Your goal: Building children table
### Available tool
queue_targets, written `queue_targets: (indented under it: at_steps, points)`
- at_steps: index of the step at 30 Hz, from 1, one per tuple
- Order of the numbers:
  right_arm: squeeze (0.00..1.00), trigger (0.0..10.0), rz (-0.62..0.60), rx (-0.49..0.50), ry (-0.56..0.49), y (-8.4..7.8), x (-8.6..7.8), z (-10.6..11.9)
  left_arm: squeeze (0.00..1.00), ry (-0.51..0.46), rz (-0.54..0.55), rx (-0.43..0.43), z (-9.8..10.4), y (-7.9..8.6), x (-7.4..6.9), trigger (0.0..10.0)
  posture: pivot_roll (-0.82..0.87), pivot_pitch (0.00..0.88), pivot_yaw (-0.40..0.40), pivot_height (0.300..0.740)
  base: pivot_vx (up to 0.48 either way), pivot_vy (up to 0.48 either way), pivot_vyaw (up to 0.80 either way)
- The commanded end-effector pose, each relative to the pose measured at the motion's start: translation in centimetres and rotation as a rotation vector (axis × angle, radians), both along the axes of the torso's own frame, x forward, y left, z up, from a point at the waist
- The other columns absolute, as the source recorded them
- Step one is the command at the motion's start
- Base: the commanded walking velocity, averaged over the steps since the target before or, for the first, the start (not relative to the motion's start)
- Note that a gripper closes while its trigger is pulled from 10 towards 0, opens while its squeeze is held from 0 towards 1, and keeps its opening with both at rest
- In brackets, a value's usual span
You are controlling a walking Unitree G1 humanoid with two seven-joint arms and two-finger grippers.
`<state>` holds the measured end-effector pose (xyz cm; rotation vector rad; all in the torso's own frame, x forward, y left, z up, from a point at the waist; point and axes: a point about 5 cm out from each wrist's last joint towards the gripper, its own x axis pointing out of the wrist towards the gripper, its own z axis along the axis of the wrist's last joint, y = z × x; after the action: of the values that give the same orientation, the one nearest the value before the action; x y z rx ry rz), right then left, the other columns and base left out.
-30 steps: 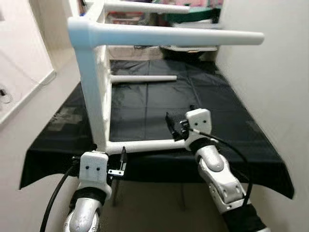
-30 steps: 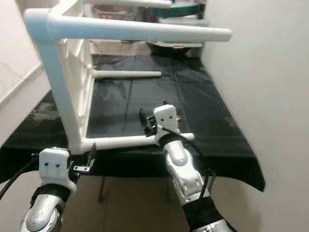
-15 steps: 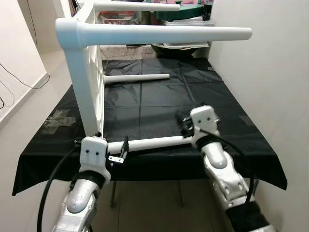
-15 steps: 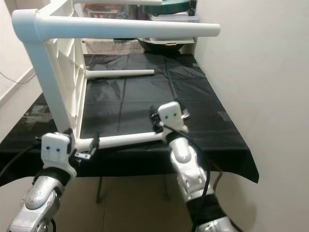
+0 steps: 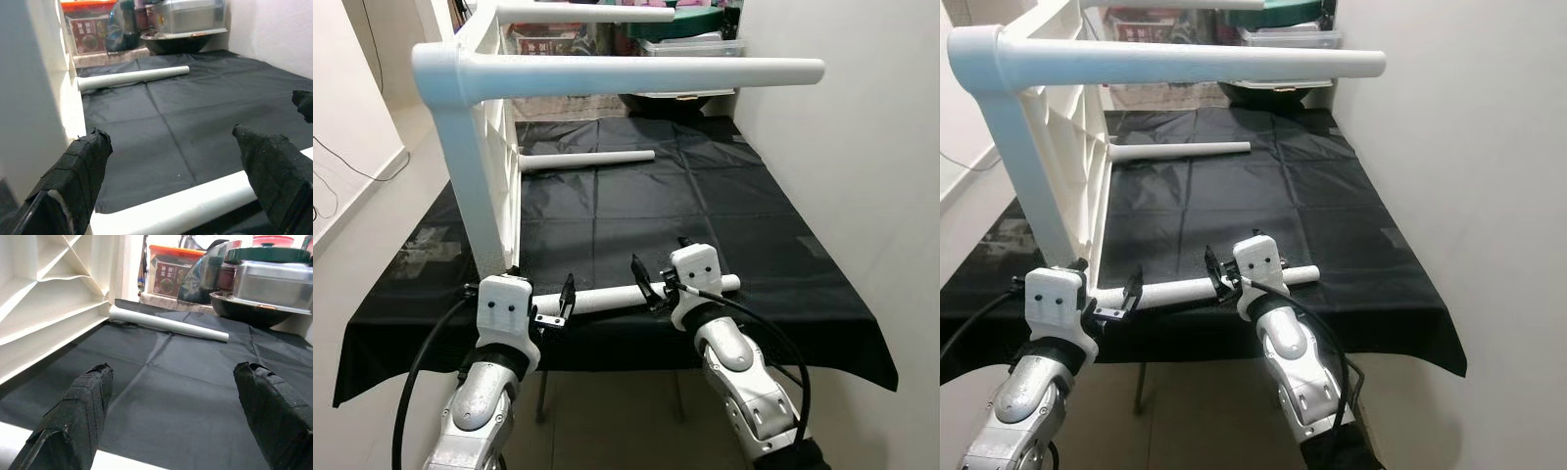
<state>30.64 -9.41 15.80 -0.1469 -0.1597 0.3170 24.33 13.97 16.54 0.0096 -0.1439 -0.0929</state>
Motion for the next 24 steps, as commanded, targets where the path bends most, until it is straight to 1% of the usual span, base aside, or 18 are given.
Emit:
queue_targets:
  at_steps: [1, 14, 17, 24]
  points:
    - [0.00, 10.0, -0.003, -0.002, 0.016, -0.19, -0.03, -0.34, 0.00, 0.036, -0.012, 0.005, -0.65, -0.10, 0.01, 10.0, 0.10, 0.071, -0.008, 0.740, 0.289, 0.000, 0.00]
    - [0.00, 10.0, -0.006, -0.005, 0.027, -0.17, -0.25, -0.53, 0.00, 0.046, -0.008, 0.005, -0.84, -0.26, -0.10, 10.0, 0.10, 0.072, -0.004, 0.740, 0.283, 0.000, 0.00]
    - [0.00, 10.0, -0.009, -0.010, 0.025, -0.19, -0.23, -0.52, 0.00, 0.053, 0.011, 0.005, -0.90, -0.15, 0.00, 10.0, 0.10, 0.072, -0.004, 0.740, 0.000, 0.000, 0.00]
    - [0.00, 10.0, -0.033, -0.045, 0.013, -0.47, -0.15, -0.59, 0.00, 0.070, 0.005, 0.000, -1.13, -0.19, 0.04, 10.0, 0.10, 0.072, -0.004, 0.740, 0.000, 0.000, 0.00]
